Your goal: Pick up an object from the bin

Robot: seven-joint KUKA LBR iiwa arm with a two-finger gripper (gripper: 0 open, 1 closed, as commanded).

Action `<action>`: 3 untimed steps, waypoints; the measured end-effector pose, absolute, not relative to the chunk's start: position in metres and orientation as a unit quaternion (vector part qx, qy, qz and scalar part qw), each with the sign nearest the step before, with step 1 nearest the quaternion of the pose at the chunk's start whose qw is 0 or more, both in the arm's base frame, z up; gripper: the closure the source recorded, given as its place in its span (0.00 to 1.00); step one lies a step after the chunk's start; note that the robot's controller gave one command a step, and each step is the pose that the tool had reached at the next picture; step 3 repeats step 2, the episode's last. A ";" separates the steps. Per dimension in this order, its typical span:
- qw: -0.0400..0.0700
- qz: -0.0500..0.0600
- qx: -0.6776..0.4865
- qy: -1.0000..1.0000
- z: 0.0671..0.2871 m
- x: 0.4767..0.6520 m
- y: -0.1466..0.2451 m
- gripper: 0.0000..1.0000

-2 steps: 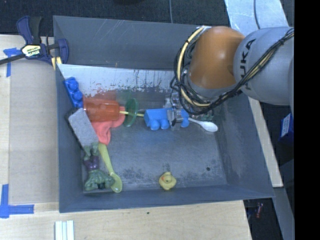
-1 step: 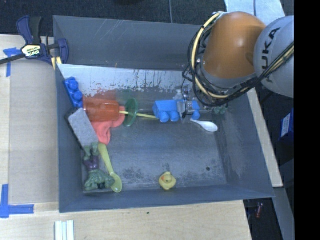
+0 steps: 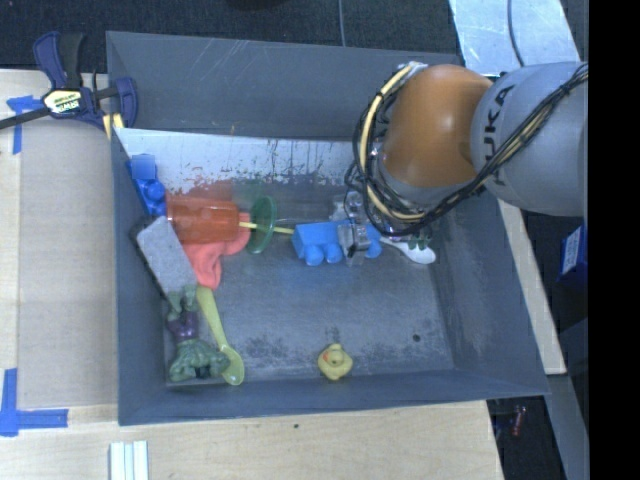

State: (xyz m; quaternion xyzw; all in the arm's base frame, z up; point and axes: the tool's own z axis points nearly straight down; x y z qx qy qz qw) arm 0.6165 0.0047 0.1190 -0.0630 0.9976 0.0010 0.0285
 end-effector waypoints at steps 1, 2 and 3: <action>0.026 0.002 -0.041 0.999 0.168 0.608 0.005 1.00; 0.031 0.002 -0.039 0.999 0.217 0.610 0.003 1.00; 0.031 0.002 -0.039 0.999 0.217 0.610 0.003 1.00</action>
Offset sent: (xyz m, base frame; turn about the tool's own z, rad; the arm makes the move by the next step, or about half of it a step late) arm -0.0156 -0.0118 0.0453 0.0195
